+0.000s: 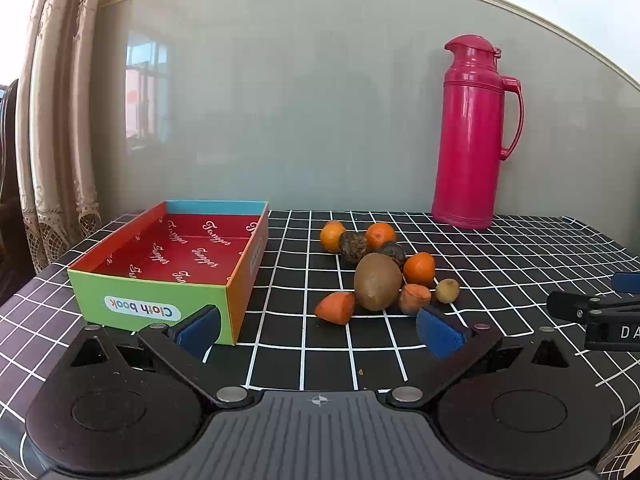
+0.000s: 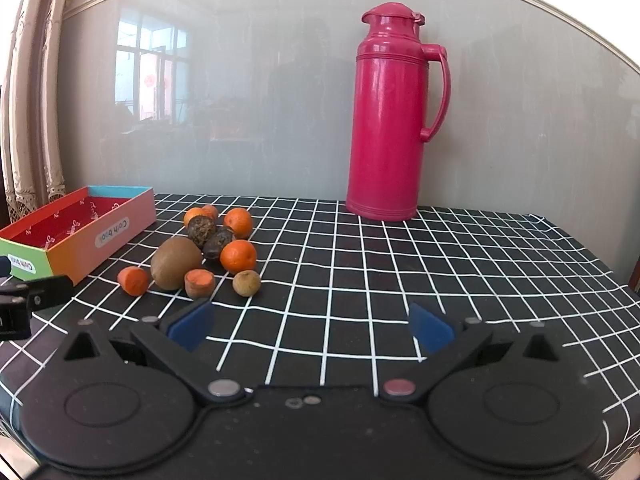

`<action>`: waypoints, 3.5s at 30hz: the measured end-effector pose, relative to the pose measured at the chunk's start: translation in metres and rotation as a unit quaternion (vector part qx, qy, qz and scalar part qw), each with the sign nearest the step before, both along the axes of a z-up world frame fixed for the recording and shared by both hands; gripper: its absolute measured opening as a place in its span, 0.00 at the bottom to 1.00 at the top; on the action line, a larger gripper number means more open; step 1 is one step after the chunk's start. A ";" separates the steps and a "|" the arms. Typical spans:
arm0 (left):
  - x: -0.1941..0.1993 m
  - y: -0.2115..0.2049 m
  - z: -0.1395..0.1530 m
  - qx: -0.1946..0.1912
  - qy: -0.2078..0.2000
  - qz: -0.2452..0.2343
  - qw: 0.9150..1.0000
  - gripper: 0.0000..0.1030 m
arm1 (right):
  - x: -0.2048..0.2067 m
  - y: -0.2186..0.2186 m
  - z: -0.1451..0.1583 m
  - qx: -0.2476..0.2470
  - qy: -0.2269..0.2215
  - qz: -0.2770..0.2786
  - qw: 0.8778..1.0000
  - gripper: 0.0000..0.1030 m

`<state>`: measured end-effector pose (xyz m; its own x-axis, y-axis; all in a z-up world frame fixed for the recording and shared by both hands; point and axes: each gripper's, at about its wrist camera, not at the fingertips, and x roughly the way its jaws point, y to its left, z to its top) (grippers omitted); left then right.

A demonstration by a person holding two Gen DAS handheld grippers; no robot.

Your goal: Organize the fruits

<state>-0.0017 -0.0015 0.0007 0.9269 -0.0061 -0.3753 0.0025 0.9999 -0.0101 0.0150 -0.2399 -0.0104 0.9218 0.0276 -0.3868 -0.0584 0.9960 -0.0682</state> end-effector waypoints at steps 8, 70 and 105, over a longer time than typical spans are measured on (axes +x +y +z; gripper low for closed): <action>0.000 0.000 0.000 0.000 -0.001 0.000 1.000 1.00 | 0.000 0.000 0.000 0.001 0.000 -0.001 1.000 1.00; 0.000 -0.002 -0.001 0.000 0.000 -0.002 1.000 1.00 | 0.001 0.000 0.000 0.001 0.001 0.001 1.000 1.00; 0.056 -0.015 -0.012 -0.013 0.041 -0.003 0.999 1.00 | 0.012 -0.022 0.002 0.049 0.016 -0.038 0.998 1.00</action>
<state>0.0546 -0.0160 -0.0109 0.8925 -0.0226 -0.4504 0.0074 0.9993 -0.0356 0.0273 -0.2621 -0.0080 0.9095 -0.0027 -0.4158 0.0172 0.9994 0.0312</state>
